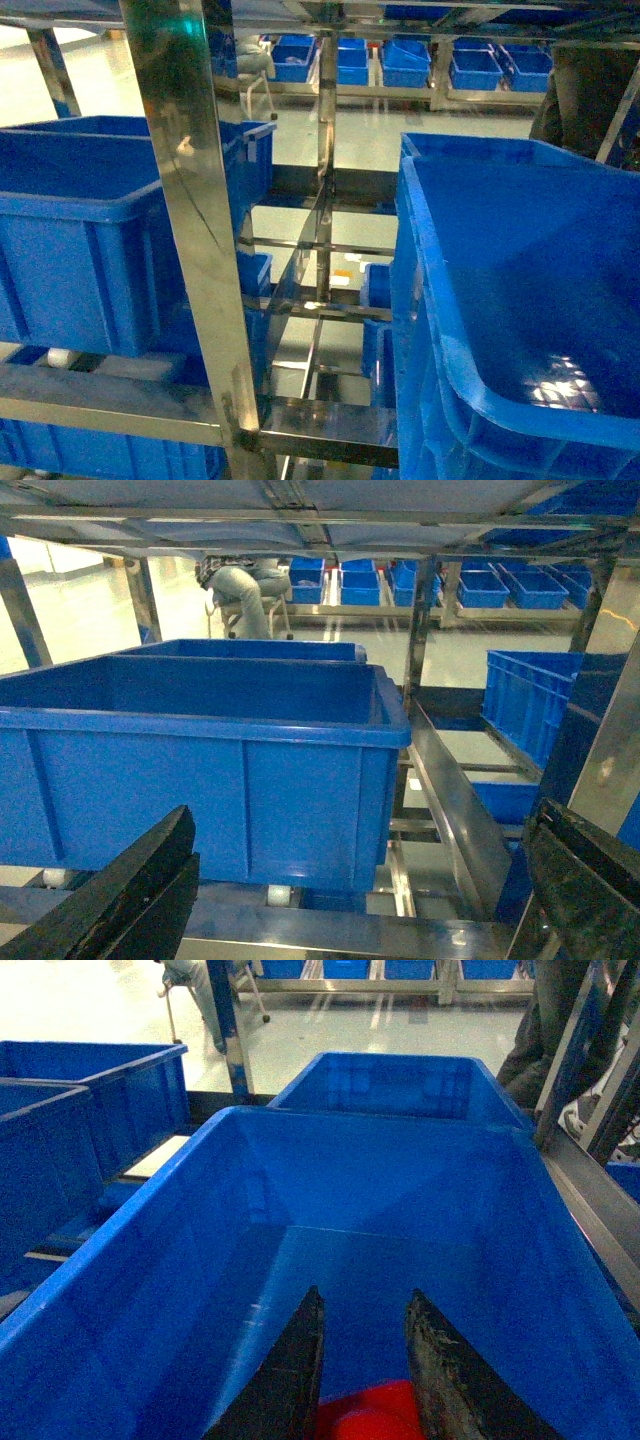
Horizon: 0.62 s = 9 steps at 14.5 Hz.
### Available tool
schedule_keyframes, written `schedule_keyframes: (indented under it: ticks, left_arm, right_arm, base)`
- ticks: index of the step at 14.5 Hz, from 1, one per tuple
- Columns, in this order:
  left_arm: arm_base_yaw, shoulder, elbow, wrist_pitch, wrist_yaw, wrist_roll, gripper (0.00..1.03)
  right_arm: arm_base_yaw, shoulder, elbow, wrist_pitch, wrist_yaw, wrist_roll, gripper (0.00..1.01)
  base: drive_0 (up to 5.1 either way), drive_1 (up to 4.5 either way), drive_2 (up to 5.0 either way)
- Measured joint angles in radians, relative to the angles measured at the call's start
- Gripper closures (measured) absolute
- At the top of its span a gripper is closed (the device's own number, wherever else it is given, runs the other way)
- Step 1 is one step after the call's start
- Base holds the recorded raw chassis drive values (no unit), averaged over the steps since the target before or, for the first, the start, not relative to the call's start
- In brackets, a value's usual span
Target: Pick red block from blue box to shelf
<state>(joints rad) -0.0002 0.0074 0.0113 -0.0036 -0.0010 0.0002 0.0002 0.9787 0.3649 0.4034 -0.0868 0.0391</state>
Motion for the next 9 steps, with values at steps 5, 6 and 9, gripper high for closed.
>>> schedule_keyframes:
  ticks: [5,6,9]
  left_arm:
    - [0.0,0.0,0.0,0.0,0.0,0.0,0.05]
    - [0.0,0.0,0.0,0.0,0.0,0.0,0.05]
    - [0.0,0.0,0.0,0.0,0.0,0.0,0.05]
  right_arm:
    - [0.006,0.149,-0.04,0.211,0.035,-0.064,0.81]
    - [0.007,0.241,-0.039,0.273,0.042,-0.065,0.81]
    - [0.006,0.296,0.0,0.256,0.046,-0.039,0.81]
  base:
    - [0.0,0.0,0.0]
    - [0.0,0.0,0.0]
    - [0.0,0.0,0.0]
